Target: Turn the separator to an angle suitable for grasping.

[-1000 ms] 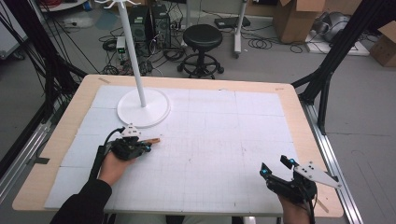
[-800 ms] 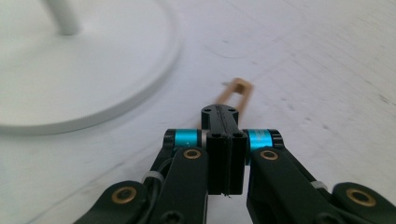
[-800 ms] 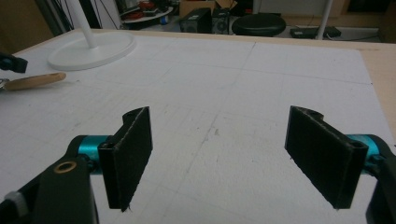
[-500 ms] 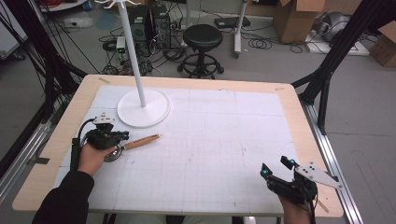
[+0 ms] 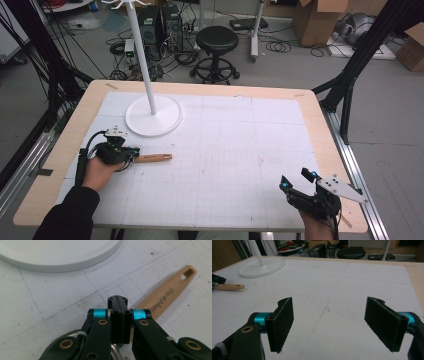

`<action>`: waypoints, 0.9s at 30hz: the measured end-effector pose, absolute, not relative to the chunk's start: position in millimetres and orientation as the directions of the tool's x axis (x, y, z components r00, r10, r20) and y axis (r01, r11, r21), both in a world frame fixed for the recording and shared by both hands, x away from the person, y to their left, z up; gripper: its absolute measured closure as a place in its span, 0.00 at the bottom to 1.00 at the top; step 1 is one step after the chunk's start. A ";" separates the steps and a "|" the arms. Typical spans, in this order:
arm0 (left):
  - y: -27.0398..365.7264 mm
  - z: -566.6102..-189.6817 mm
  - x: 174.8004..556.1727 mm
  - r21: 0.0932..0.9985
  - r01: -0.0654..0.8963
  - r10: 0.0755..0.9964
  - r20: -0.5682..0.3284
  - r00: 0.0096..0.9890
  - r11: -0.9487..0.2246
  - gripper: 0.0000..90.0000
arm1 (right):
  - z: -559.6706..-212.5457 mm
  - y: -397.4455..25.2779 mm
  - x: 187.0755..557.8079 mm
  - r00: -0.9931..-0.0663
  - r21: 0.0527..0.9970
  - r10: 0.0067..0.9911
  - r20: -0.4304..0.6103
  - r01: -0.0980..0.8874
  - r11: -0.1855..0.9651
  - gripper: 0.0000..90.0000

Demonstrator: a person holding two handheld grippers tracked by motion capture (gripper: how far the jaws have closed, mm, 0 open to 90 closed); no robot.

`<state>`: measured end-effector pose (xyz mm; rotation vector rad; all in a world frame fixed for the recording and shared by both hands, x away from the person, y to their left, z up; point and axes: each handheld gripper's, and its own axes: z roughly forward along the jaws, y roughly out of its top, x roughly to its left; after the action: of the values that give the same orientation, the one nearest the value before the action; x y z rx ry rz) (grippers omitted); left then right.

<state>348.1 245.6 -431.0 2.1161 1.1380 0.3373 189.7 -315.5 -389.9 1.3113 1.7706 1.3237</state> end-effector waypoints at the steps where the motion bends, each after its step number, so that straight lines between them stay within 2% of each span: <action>1: 246.1 -431.7 348.5 0.684 0.632 0.814 -0.096 0.574 -0.365 1.00 | -389.9 -315.5 189.7 -0.362 0.929 0.926 0.111 0.369 0.032 0.24; 12: 247.6 -433.8 346.6 0.665 0.640 0.817 -0.078 0.572 -0.385 1.00 | -390.3 -316.1 190.2 -0.363 0.930 0.925 0.109 0.367 0.034 0.24; 16: 255.7 -437.8 337.0 0.694 0.634 0.824 -0.104 0.557 -0.342 1.00 | -390.2 -316.5 189.5 -0.360 0.929 0.927 0.110 0.367 0.033 0.24; 27: 263.2 -437.9 305.8 0.705 0.608 0.813 -0.075 0.577 -0.366 1.00 | -390.4 -314.5 190.2 -0.360 0.928 0.926 0.111 0.372 0.033 0.24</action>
<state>305.8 263.2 -437.9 2.1024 1.1279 0.3729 190.2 -314.5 -390.4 1.3150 1.7717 1.3195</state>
